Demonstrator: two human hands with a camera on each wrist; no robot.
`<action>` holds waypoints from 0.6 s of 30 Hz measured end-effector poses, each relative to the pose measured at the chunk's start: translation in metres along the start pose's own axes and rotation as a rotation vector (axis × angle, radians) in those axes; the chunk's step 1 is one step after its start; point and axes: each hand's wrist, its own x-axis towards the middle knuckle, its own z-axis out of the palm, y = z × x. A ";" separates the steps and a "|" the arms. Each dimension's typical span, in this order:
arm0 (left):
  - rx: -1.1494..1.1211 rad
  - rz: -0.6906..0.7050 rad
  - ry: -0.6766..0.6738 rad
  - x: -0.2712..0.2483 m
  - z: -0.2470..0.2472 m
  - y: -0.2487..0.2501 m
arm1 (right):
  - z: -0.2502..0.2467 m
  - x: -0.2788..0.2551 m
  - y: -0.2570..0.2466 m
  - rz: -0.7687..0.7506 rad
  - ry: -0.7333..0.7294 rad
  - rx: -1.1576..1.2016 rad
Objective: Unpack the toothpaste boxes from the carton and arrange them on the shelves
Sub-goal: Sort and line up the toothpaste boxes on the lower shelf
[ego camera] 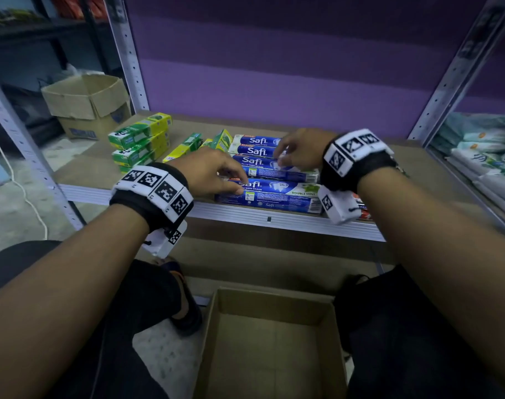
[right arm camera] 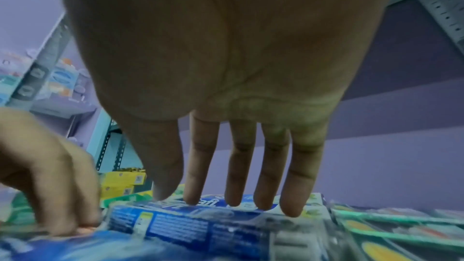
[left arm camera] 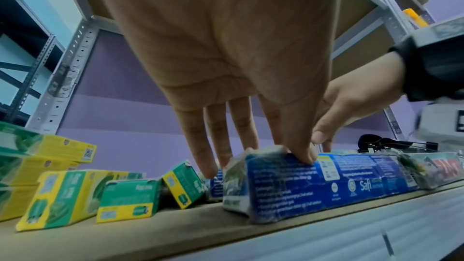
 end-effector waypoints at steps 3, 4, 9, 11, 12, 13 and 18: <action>-0.024 -0.007 -0.001 0.002 -0.002 -0.001 | -0.007 0.032 0.004 0.050 -0.039 -0.117; -0.028 -0.012 -0.007 0.004 -0.002 -0.001 | -0.009 0.041 0.005 0.075 -0.061 -0.133; -0.074 -0.034 -0.018 0.010 -0.001 -0.006 | -0.009 0.070 0.014 0.165 -0.151 -0.213; -0.082 -0.036 -0.022 0.012 -0.001 -0.008 | -0.005 0.076 0.014 0.172 -0.164 -0.254; -0.086 -0.037 -0.022 0.013 -0.001 -0.008 | -0.003 0.077 0.014 0.174 -0.171 -0.272; -0.089 -0.040 -0.024 0.013 -0.001 -0.008 | -0.001 0.079 0.013 0.174 -0.186 -0.286; -0.101 -0.044 -0.043 0.014 -0.003 -0.007 | 0.002 0.081 0.007 0.163 -0.318 -0.269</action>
